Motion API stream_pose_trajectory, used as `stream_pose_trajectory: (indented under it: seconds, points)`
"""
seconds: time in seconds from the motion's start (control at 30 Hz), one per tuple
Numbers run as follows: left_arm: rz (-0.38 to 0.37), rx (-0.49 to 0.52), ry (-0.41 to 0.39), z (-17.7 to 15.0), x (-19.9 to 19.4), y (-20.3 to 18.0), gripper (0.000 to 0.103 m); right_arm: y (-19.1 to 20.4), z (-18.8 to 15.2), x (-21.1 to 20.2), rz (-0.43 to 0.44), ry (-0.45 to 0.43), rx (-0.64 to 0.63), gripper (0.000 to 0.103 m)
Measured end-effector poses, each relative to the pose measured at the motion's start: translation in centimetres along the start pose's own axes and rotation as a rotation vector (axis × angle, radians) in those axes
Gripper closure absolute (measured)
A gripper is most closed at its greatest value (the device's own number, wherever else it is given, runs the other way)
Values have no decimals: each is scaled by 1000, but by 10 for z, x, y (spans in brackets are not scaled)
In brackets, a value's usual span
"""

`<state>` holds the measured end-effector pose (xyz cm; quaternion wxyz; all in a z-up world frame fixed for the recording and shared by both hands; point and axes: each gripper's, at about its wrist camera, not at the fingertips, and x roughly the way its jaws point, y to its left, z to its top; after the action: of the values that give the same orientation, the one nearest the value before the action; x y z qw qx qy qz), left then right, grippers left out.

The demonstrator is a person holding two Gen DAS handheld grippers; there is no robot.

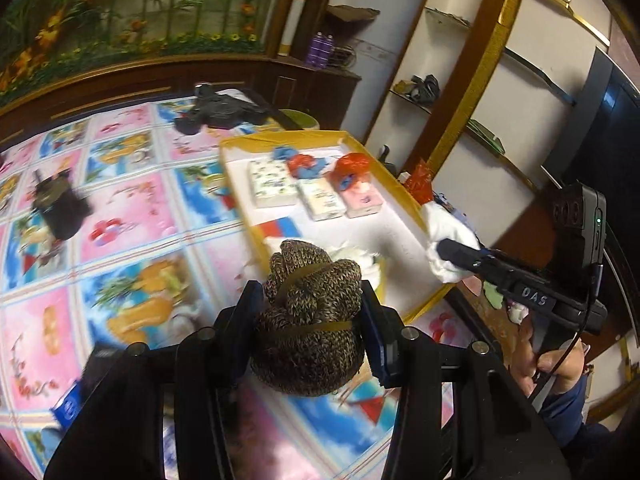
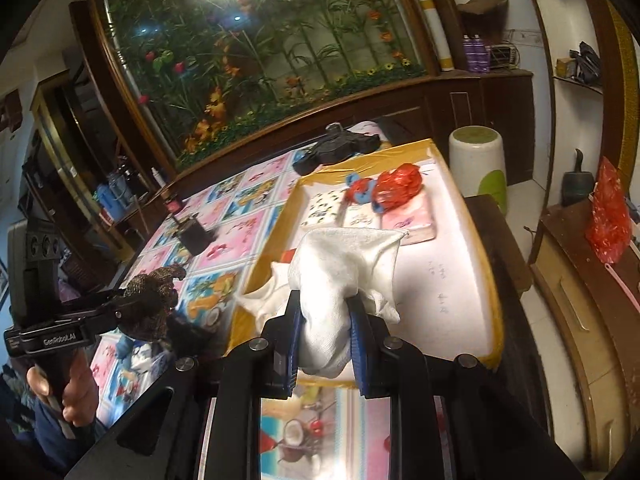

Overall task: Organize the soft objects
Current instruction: 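Carry knit hat in left tool while right tool carries white cloth to box, then open left tool releasing knit hat while right tool releases white cloth in box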

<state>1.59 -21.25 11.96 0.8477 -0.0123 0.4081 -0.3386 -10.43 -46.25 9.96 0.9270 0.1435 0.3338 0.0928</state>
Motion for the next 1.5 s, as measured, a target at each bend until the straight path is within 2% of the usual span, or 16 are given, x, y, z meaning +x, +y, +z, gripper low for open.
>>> stream_pose_trajectory:
  seconds: [0.27,0.5,0.87,1.1,1.23,1.5]
  points:
    - [-21,4,63,31,70,-29,58,-20,28,20,-60,14,33,82]
    - [-18,-32,109,29,112,-30,58,-44,44,49,-76,57,93,82]
    - [-16,-24,91,34,131,-40,58,-57,59,76,-121,125,93,81]
    - [-30,-15,65,33,129,-42,57,-56,64,86,-128,148,72,69]
    - [-54,-49,66,36,126,-36,53,-56,63,84,-130,136,61,67]
    - [-79,-60,38,40,112,-40,52,-48,60,73,-150,109,41,65]
